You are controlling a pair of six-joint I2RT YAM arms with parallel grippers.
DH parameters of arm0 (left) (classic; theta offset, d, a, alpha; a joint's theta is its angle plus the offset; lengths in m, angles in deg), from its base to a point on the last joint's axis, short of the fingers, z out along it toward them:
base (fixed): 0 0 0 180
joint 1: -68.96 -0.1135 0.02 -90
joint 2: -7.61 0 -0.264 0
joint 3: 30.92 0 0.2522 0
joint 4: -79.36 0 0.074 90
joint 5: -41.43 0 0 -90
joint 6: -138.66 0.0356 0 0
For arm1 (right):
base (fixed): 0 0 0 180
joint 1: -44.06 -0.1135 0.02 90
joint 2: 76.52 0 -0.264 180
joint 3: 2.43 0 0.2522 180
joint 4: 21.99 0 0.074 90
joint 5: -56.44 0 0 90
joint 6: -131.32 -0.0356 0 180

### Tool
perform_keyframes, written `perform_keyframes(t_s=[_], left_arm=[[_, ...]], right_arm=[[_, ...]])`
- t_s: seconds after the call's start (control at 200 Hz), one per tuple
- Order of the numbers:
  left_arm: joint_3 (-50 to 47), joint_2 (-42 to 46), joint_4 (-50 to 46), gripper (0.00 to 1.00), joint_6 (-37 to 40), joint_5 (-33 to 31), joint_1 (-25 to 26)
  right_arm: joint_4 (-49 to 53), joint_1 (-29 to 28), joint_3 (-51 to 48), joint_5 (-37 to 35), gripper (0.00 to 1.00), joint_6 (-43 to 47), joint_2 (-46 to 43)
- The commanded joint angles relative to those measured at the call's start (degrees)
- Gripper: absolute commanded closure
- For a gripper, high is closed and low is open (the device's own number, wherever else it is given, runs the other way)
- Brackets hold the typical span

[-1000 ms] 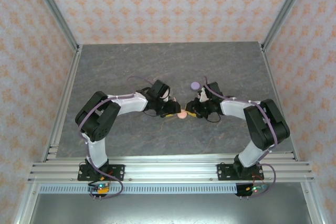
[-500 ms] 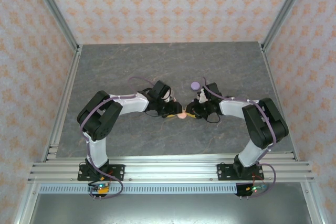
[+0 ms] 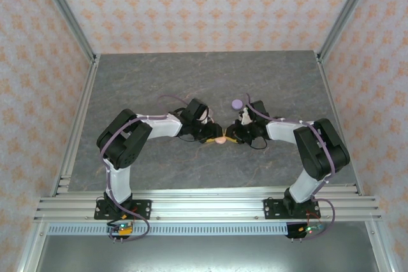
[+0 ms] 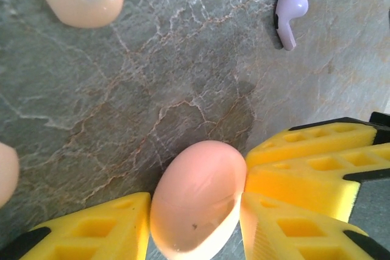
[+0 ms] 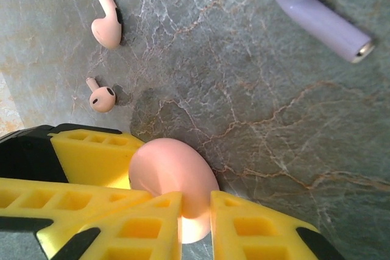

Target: Insert wireless bluetooth earbuds into charging case

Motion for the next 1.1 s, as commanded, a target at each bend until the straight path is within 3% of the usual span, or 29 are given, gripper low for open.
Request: perform_keyframes(t_s=[0.0, 0.506, 0.771, 1.096], left_arm=[[-1.09, -0.86, 2.99, 0.57, -1.47, 1.57, 0.62], [-2.75, 3.43, 4.2, 0.77, -3.06, -0.78, 0.54], [-5.95, 8.37, 8.52, 0.8, -5.54, -1.62, -1.54], [-5.81, 8.66, 9.86, 0.8, -4.69, -0.1, -2.62]], right_arm=[[-0.8, -0.37, -1.65, -0.81, 0.81, -0.72, 1.62], [0.05, -0.37, -1.89, -2.45, 0.78, -1.5, -1.45], [1.52, 1.59, -1.79, -3.37, 0.71, -1.86, -8.41], [2.54, 5.14, -1.05, 1.58, 0.68, 0.45, -11.38]])
